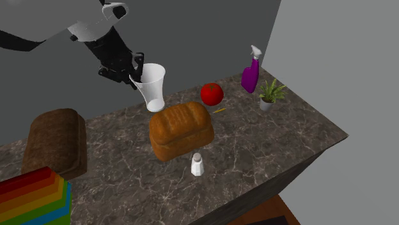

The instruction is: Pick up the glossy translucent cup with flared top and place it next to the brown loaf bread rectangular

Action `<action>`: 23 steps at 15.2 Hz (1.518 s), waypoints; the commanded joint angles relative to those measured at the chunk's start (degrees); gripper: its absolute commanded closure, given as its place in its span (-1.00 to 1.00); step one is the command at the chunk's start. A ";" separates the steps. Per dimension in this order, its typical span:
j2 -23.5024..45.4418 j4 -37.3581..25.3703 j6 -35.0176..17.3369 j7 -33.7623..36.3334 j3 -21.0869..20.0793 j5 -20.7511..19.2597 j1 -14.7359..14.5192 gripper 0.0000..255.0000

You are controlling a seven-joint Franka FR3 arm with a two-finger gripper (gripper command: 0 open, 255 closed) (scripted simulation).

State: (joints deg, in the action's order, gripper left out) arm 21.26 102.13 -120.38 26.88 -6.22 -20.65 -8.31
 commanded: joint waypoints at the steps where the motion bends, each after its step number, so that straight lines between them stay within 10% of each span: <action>1: 1.71 -2.42 1.34 1.99 -0.63 -0.14 -1.64 1.00; 12: 14.96 -23.93 12.65 10.76 -3.26 -0.70 -11.89 1.00; 23: 18.27 -21.64 7.32 12.59 -2.78 -1.68 -12.09 1.00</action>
State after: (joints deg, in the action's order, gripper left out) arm 39.37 79.97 -112.37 39.21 -9.04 -22.22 -20.39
